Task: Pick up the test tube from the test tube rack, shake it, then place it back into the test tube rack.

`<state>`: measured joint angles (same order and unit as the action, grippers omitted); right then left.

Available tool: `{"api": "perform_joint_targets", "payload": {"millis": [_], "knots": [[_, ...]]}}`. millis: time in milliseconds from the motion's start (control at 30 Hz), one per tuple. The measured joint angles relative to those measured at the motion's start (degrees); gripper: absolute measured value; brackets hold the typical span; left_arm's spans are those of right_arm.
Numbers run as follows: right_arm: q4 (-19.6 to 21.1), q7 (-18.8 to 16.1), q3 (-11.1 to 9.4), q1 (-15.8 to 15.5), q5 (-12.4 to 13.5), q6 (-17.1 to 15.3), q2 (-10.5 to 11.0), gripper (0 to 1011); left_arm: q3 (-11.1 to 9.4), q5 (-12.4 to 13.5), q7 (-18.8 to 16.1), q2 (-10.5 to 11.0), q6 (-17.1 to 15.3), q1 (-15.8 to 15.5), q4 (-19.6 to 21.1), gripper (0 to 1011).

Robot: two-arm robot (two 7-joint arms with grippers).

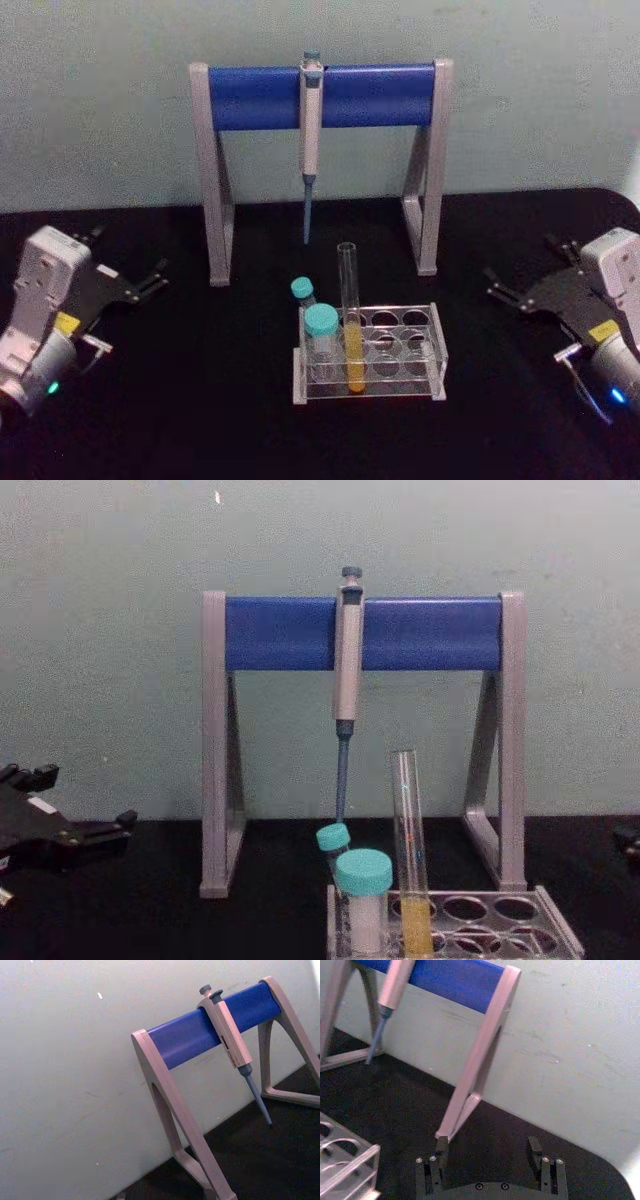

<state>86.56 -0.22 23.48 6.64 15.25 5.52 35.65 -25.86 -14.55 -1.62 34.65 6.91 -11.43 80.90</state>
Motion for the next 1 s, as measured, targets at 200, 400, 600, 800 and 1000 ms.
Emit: {"api": "perform_joint_targets", "payload": {"millis": [200,400,600,800,1000], "knots": [[4.33,-2.21,-1.43,-3.43,2.19,-0.29,1.03,1000,0.0,0.0,0.0,0.0,0.0,0.0,0.0,1001],[8.64,-7.15,-2.66,-6.39,6.45,-0.57,1.93,1000,0.0,0.0,0.0,0.0,0.0,0.0,0.0,1001],[10.73,-13.06,-2.61,-6.78,10.27,-1.93,1.73,1000,0.0,0.0,0.0,0.0,0.0,0.0,0.0,1001],[10.78,-18.94,-1.58,-5.09,13.27,-4.04,0.36,1000,0.0,0.0,0.0,0.0,0.0,0.0,0.0,1001],[9.97,-23.79,-0.55,-3.08,15.22,-6.14,-1.32,1000,0.0,0.0,0.0,0.0,0.0,0.0,0.0,1001]]}}
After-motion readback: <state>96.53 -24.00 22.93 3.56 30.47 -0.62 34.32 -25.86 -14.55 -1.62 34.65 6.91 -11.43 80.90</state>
